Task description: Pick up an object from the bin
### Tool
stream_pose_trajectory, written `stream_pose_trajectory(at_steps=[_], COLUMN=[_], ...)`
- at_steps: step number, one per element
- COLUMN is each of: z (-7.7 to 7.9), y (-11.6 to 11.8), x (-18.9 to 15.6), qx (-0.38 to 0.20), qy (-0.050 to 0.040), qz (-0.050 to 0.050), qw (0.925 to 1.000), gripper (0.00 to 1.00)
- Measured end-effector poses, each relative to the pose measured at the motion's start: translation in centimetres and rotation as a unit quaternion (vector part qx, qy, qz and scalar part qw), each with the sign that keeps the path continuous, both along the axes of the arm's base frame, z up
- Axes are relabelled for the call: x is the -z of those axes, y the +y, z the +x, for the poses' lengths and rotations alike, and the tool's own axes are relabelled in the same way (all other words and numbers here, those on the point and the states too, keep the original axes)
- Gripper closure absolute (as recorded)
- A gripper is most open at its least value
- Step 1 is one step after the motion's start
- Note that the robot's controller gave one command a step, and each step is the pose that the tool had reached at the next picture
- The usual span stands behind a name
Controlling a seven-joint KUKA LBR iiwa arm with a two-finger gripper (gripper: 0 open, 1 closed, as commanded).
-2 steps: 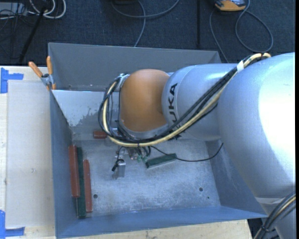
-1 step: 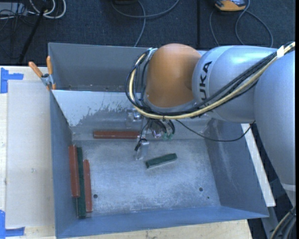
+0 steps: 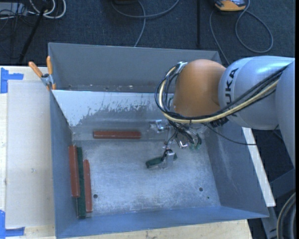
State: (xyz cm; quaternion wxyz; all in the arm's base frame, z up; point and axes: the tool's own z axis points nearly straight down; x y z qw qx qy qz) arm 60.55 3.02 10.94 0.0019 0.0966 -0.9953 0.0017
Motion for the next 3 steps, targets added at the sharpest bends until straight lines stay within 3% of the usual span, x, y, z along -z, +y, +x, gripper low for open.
stream_pose_trajectory(at_steps=[1,2,3], z=[-3.0,-2.8,-3.2], y=[-3.8,-3.6,-3.1], x=[4.2,3.9,-7.7], qx=[0.031,0.032,-0.024], qy=[0.0015,-0.0016,-0.0057], qz=[0.001,0.002,0.002], qw=[0.9995,0.9995,0.9997], gripper=[0.00,1.00,1.00])
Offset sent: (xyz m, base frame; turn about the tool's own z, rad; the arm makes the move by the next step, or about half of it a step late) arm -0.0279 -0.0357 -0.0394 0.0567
